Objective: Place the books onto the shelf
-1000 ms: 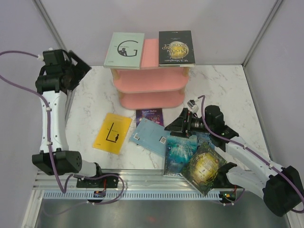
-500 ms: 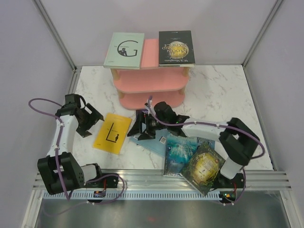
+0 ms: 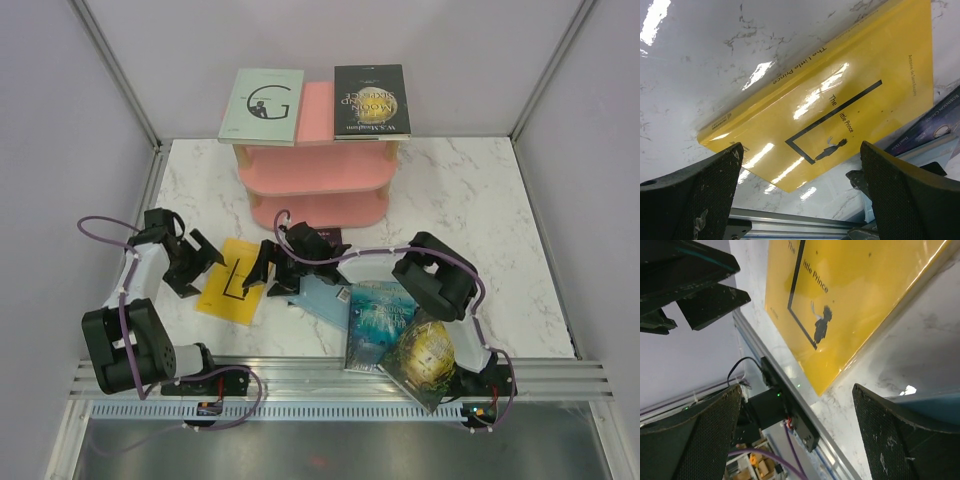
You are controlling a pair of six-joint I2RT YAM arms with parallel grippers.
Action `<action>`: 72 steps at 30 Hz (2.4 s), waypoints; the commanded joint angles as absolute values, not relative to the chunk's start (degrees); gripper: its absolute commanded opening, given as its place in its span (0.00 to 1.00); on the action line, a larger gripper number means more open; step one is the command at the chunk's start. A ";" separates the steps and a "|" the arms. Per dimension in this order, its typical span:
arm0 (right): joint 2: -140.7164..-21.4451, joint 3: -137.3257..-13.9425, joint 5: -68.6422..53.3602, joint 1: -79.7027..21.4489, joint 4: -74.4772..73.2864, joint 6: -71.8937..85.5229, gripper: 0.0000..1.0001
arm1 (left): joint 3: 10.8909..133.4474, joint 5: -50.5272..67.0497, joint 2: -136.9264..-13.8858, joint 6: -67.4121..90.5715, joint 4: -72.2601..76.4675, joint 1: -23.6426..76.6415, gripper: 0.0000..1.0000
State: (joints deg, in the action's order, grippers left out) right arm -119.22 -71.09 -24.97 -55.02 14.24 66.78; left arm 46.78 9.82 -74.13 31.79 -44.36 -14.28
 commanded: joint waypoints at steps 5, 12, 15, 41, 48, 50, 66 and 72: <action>-118.39 -63.38 -11.87 -51.86 -1.76 60.29 0.95 | 47.98 8.19 -77.25 27.78 -40.87 -15.73 1.00; -118.12 -64.24 -8.62 -51.15 -7.29 59.24 0.96 | 50.53 6.33 -81.12 26.19 -38.94 -19.68 1.00; -119.79 -68.19 -8.61 -51.94 -9.14 59.41 0.96 | 51.50 6.41 -83.75 24.96 -38.15 -19.78 1.00; -138.34 -86.92 -10.20 -57.22 -15.47 63.46 0.97 | 31.21 43.93 -88.42 37.52 -13.55 -16.44 1.00; -136.76 -85.26 -9.76 -57.04 -15.29 63.54 0.95 | 28.92 47.55 -82.63 40.08 -10.72 -16.61 0.99; -135.27 -84.20 -9.76 -56.95 -15.12 63.37 0.90 | 29.00 47.72 -80.96 40.43 -11.07 -16.52 0.98; -114.09 -69.09 -10.10 -56.60 -7.65 63.54 0.00 | 25.67 49.04 -68.83 42.63 -15.20 -16.52 0.99; -104.08 -65.22 -13.01 -57.13 -1.94 65.12 0.00 | 26.45 50.62 -59.87 42.98 -20.12 -16.52 0.99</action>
